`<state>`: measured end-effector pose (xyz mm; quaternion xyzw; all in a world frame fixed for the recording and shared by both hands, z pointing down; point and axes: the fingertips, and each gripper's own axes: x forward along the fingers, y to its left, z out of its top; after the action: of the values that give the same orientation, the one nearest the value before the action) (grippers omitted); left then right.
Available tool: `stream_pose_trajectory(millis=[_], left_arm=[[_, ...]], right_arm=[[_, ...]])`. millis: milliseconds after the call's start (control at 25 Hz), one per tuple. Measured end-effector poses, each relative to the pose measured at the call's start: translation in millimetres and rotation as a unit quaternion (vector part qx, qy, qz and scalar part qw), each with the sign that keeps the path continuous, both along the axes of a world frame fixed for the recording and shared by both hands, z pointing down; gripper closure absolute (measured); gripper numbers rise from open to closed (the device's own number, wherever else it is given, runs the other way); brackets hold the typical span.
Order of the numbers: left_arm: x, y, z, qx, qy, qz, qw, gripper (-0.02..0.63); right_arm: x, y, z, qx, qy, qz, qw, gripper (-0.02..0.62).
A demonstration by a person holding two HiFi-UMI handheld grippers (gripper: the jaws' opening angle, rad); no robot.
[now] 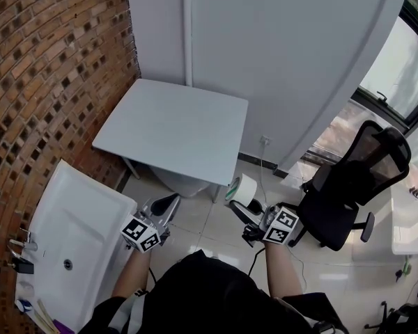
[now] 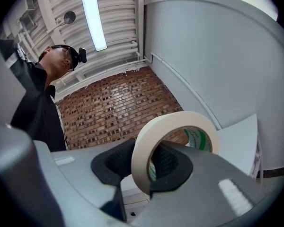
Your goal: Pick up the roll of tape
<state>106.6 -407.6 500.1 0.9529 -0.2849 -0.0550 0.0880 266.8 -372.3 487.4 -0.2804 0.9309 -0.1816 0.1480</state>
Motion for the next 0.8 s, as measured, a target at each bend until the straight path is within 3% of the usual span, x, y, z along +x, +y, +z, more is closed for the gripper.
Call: stream_pose_trajectory(millis=[400,800], left_arm=[[-17.3,6.8,-2.4,-0.001,0.012,0.003,0.9999,0.604],[-29.2,19.6,-4.2,-0.009,0.017,-0.011,0.9998,0.604]], right_arm=[[-28.2,7.0,2.2,0.007,0.032,-0.011,0.999,0.482],[-36.6,14.4,1.3,-0.005,0.005,-0.021,1.000,0.482]])
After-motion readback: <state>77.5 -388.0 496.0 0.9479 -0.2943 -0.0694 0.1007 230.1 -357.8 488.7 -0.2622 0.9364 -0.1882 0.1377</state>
